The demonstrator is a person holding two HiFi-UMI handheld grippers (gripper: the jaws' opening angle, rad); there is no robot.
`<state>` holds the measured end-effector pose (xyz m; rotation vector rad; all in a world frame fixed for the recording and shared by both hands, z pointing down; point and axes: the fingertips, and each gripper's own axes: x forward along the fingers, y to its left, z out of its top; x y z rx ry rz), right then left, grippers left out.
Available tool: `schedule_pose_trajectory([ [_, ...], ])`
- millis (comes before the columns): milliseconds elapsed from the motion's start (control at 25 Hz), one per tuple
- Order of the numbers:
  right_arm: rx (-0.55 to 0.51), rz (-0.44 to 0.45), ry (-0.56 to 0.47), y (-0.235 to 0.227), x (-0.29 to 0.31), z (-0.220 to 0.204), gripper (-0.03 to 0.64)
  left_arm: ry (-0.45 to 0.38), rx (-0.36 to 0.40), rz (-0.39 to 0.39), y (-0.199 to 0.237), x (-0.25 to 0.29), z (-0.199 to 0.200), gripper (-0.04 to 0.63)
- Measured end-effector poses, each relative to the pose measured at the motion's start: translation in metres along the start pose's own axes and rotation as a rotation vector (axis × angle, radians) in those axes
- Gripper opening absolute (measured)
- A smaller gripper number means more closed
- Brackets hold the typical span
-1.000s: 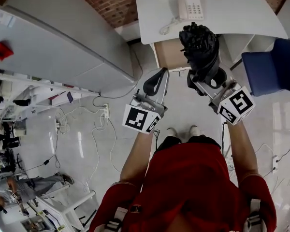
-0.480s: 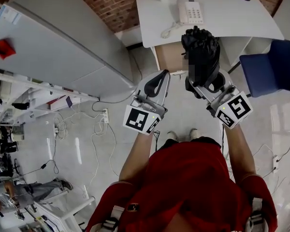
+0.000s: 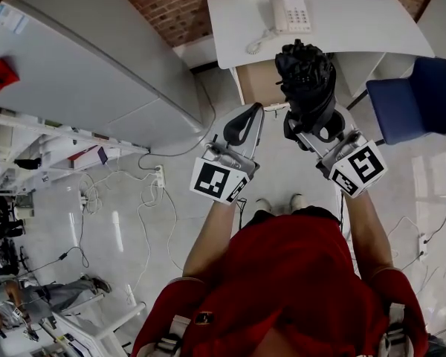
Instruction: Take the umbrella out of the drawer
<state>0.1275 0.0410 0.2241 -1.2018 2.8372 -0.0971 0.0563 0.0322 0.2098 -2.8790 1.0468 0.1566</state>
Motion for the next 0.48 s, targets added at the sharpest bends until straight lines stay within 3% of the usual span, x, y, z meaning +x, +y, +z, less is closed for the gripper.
schedule_pose_trajectory([
  [480,0.005,-0.006,0.004,-0.009,-0.011,0.028,0.264,-0.007,-0.009,0.005,-0.006,0.012,0.027,-0.003],
])
